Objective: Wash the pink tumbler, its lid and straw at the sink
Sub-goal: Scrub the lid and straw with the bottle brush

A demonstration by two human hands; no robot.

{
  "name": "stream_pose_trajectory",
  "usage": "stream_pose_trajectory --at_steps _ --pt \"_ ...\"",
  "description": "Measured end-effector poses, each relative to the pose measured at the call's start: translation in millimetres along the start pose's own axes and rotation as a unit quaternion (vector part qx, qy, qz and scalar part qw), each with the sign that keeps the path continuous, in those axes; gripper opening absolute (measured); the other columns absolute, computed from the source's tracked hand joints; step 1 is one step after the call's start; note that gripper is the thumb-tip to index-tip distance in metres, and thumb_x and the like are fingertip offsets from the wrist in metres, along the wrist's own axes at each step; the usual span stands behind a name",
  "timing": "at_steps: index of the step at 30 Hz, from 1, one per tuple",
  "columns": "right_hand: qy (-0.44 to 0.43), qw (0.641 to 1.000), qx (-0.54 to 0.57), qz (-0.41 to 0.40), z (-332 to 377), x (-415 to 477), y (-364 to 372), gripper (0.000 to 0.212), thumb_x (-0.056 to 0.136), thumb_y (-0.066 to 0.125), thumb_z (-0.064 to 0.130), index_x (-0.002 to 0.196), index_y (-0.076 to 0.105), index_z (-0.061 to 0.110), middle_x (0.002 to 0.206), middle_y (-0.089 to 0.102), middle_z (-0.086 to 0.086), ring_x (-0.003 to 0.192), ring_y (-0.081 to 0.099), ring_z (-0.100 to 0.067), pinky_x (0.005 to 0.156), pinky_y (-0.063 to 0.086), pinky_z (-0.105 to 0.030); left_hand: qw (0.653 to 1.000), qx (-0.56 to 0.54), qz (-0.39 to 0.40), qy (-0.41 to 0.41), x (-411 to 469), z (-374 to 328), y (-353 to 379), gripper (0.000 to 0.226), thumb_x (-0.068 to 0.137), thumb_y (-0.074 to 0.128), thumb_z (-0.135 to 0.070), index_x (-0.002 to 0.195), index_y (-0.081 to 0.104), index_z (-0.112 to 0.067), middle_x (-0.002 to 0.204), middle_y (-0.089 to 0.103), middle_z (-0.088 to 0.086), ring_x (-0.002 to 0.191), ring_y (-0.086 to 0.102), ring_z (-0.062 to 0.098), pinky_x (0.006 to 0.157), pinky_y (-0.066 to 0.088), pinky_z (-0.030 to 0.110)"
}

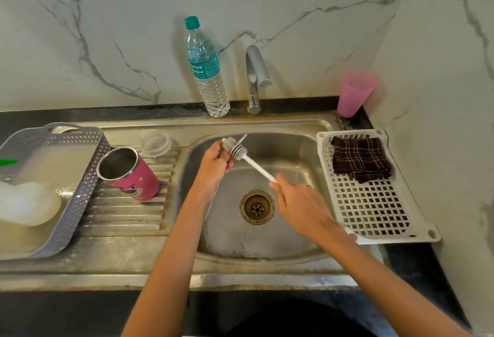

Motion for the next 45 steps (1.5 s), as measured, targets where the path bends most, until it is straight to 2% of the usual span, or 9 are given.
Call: stream_pose_trajectory --at_steps 4,8,12,17,22,31,38,42,45 --pt "0.110 0.992 0.044 -0.050 -30.8 22.9 -8.2 0.037 0.105 0.023 0.034 0.108 0.050 0.009 0.061 0.050 0.002 0.047 0.047 -0.009 0.043 0.035 -0.021 1.000 0.011 0.005 0.002 -2.9 -0.1 -4.7 0.022 0.104 0.039 -0.006 0.111 0.060 -0.011 0.078 0.059 0.000 0.055 0.045 0.001 0.052 0.036 0.015" --pt "0.010 1.000 0.013 0.015 -0.5 5.4 3.9 0.029 0.105 0.024 0.034 0.100 0.046 0.015 0.057 0.048 0.007 0.038 0.040 -0.005 0.036 0.027 -0.016 1.000 0.000 -0.016 -0.013 1.5 3.5 -13.2 0.019 0.104 0.039 -0.007 0.105 0.058 -0.009 0.078 0.057 -0.001 0.055 0.044 0.000 0.052 0.035 0.017" --pt "0.090 0.995 0.021 -0.027 -20.2 13.1 -4.6 0.032 0.106 0.023 0.033 0.106 0.048 0.014 0.059 0.047 0.006 0.042 0.042 -0.004 0.036 0.026 -0.016 0.999 0.028 -0.016 -0.018 3.6 5.4 -13.6 0.019 0.104 0.041 -0.009 0.103 0.060 -0.013 0.078 0.059 -0.001 0.060 0.044 0.005 0.054 0.037 0.017" --pt "0.025 1.000 0.007 0.010 5.3 5.1 6.1 0.031 0.105 0.023 0.034 0.102 0.047 0.015 0.058 0.047 0.007 0.043 0.043 -0.007 0.041 0.028 -0.020 0.998 0.044 -0.035 -0.011 7.3 4.0 -10.5 0.021 0.103 0.040 -0.007 0.094 0.055 -0.017 0.081 0.061 0.000 0.061 0.043 0.008 0.055 0.036 0.014" --pt "0.078 0.996 0.032 -0.030 -11.0 21.5 1.4 0.034 0.105 0.023 0.034 0.103 0.049 0.012 0.060 0.049 0.005 0.048 0.048 -0.013 0.043 0.032 -0.024 0.991 0.129 -0.032 0.022 1.2 -2.0 -6.1 0.011 0.100 0.046 -0.003 0.108 0.050 -0.008 0.087 0.064 0.000 0.078 0.056 0.007 0.079 0.043 0.027" --pt "0.021 1.000 0.009 0.013 6.0 7.8 12.7 0.035 0.105 0.022 0.036 0.103 0.049 0.015 0.064 0.057 0.001 0.053 0.056 -0.021 0.055 0.053 -0.040 0.954 0.288 -0.031 0.074 -1.1 -10.0 -3.1 0.030 0.093 0.052 0.004 0.122 0.043 0.005 0.103 0.064 0.012 0.093 0.060 0.026 0.080 0.040 0.027" --pt "0.060 0.998 0.015 -0.020 -12.9 16.0 -3.6 0.034 0.105 0.021 0.036 0.104 0.047 0.014 0.061 0.052 0.004 0.050 0.052 -0.016 0.047 0.042 -0.030 0.945 0.316 -0.017 0.079 -5.1 -10.5 -1.5 0.050 0.094 0.054 0.003 0.140 0.033 0.005 0.103 0.071 0.015 0.096 0.062 0.022 0.080 0.034 0.014" --pt "0.046 0.999 0.011 0.001 -6.9 8.9 5.9 0.035 0.105 0.022 0.035 0.107 0.050 0.014 0.062 0.051 0.005 0.048 0.050 -0.015 0.046 0.046 -0.032 0.941 0.329 -0.011 0.077 -1.4 -15.8 0.5 0.043 0.095 0.054 0.002 0.134 0.043 0.012 0.129 0.060 0.016 0.102 0.061 0.019 0.084 0.031 0.011" --pt "0.106 0.994 0.013 -0.025 -24.2 18.1 -1.5 0.036 0.106 0.022 0.034 0.112 0.050 0.012 0.061 0.044 0.007 0.051 0.046 -0.014 0.043 0.028 -0.024 0.948 0.311 -0.012 0.072 -1.7 -15.3 1.0 0.057 0.095 0.053 0.003 0.146 0.028 0.007 0.108 0.069 0.012 0.092 0.056 0.008 0.084 0.032 0.011"
Point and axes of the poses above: each hand's wrist, its own x-axis towards the middle knuckle, its own y-axis out of the palm, z = x × y, the point moved 6 cm from there along x, towards the middle knuckle
